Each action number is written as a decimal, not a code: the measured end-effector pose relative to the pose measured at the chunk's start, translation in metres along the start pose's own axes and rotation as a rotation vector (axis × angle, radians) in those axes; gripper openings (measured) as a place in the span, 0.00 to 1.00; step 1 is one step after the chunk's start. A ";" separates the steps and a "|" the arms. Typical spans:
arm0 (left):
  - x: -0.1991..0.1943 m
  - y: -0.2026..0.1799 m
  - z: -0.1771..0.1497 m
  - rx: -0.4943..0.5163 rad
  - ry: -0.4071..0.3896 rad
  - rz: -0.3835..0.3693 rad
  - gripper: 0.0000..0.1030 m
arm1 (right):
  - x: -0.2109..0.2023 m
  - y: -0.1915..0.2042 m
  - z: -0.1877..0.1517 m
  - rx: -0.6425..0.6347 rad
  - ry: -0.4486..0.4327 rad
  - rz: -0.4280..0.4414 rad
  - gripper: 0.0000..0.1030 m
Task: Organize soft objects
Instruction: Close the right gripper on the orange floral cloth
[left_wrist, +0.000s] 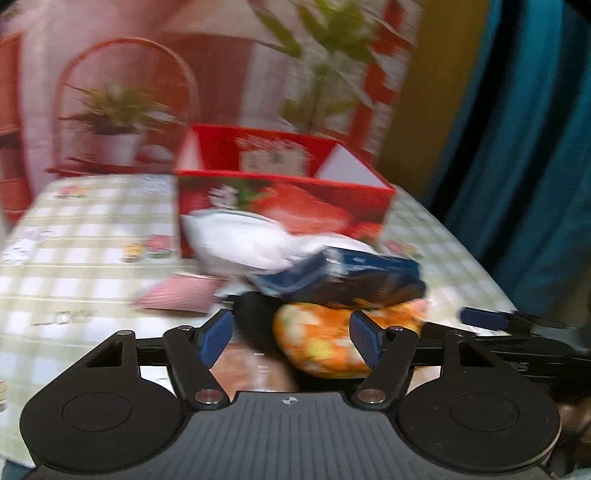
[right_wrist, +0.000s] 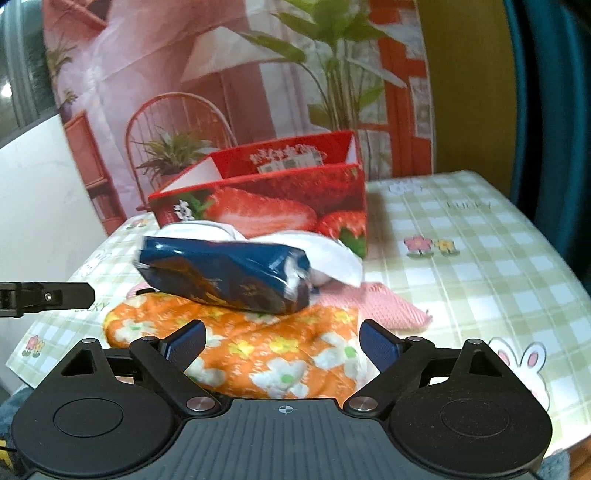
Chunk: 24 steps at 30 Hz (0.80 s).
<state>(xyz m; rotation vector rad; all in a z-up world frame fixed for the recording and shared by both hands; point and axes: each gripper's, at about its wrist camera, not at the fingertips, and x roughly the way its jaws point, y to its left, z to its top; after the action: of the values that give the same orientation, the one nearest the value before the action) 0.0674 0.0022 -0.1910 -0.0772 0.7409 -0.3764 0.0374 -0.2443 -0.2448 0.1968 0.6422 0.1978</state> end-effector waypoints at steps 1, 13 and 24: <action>0.007 -0.002 0.001 -0.001 0.022 -0.017 0.64 | 0.003 -0.003 -0.002 0.007 0.005 -0.004 0.86; 0.054 0.020 -0.018 -0.229 0.140 -0.120 0.46 | 0.030 -0.022 -0.020 0.077 0.095 0.034 0.75; 0.053 0.019 -0.026 -0.202 0.114 -0.095 0.23 | 0.036 -0.031 -0.023 0.122 0.088 0.051 0.66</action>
<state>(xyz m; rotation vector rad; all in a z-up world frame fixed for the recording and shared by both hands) 0.0921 0.0020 -0.2482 -0.2842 0.8886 -0.3975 0.0551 -0.2623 -0.2904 0.3230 0.7382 0.2172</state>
